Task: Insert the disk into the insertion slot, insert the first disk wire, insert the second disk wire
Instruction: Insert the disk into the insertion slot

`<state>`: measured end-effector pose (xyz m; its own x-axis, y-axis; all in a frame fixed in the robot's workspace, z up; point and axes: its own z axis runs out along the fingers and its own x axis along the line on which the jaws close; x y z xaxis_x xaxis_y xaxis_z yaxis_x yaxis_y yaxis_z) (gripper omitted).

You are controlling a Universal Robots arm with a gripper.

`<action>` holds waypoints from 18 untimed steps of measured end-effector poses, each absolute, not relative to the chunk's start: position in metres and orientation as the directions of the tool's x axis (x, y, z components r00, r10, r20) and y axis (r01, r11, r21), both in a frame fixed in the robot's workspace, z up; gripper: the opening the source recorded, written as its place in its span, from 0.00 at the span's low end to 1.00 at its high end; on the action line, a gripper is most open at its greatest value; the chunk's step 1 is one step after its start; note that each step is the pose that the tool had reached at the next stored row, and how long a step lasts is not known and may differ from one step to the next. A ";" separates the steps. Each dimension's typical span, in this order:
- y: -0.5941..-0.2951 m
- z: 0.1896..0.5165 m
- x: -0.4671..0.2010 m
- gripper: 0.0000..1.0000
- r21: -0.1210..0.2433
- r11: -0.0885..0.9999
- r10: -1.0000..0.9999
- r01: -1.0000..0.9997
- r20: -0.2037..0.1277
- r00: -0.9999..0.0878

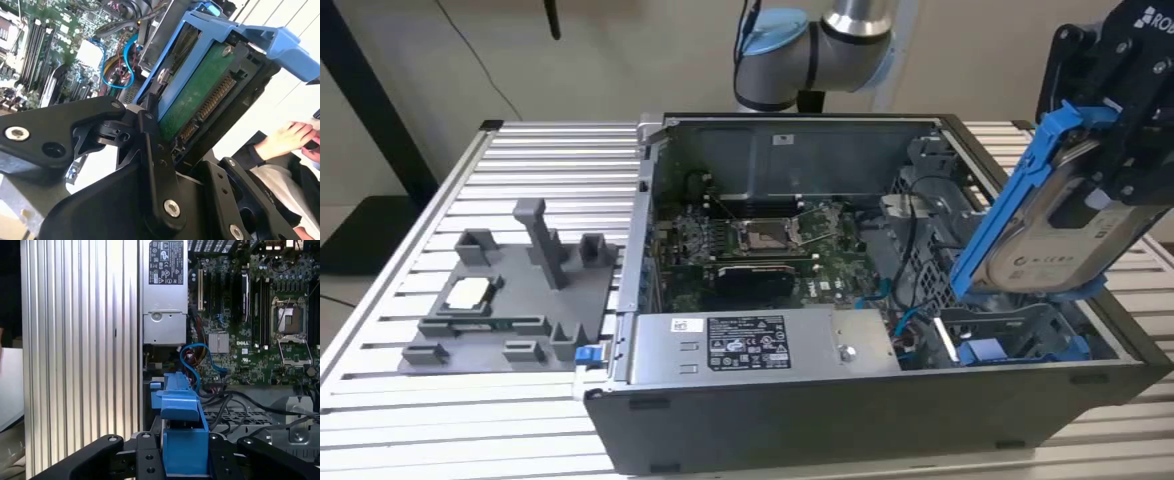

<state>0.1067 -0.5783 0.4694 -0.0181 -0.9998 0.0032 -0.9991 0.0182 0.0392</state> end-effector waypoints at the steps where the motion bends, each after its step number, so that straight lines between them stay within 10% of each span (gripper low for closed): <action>1: -0.578 0.468 0.108 0.33 0.039 0.018 -1.000 -0.999 0.003 -0.018; 18: -0.578 0.437 0.121 0.33 0.039 0.018 -1.000 -0.999 -0.001 -0.018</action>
